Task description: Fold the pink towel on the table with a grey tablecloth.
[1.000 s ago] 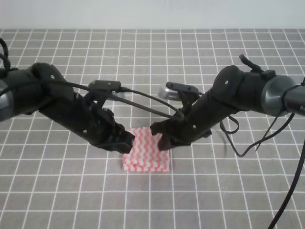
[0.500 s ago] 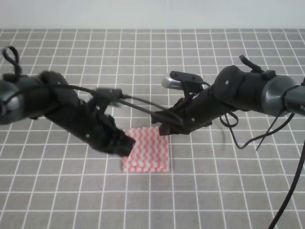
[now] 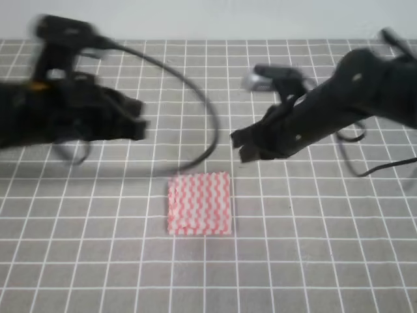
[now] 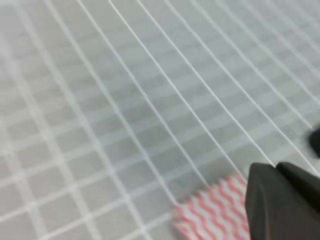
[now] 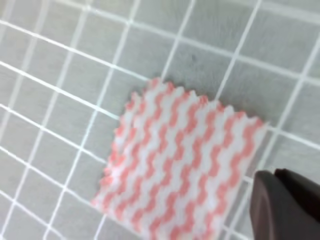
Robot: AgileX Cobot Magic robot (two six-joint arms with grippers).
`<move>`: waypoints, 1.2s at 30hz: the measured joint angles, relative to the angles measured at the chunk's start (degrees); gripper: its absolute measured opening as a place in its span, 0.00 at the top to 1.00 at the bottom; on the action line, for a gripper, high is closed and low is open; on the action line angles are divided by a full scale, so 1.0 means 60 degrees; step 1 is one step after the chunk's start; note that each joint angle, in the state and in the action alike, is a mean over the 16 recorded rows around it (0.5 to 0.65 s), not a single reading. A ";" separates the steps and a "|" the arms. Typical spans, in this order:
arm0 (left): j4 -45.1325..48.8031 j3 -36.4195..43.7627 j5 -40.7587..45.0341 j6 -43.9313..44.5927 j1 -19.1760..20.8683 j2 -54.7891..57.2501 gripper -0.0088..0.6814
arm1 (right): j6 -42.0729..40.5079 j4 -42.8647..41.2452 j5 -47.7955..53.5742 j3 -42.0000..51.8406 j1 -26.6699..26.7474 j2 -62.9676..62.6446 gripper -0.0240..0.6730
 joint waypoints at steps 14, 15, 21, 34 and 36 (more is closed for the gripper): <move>-0.0004 0.4621 -0.2371 -0.0169 0.0001 -0.6697 0.99 | 0.0514 -0.0742 -0.0660 0.3257 -0.0007 -0.5182 0.99; -0.0007 0.4844 -0.2370 -0.0194 0.0001 -0.7079 0.99 | 0.0523 -0.0761 -0.0693 0.3520 -0.0007 -0.5563 0.99; -0.0014 0.5967 -0.2459 -0.0341 0.0001 -0.8914 0.99 | 0.0535 -0.0925 -0.1142 0.5150 -0.0007 -0.7848 0.99; -0.0005 0.7844 -0.3330 -0.0457 0.0000 -1.0821 0.99 | 0.0435 -0.1102 -0.3473 0.8922 -0.0006 -1.2482 0.99; -0.0005 0.8125 -0.3518 -0.0454 0.0000 -1.0970 0.99 | 0.0329 -0.1096 -0.3804 0.9395 -0.0006 -1.2974 0.99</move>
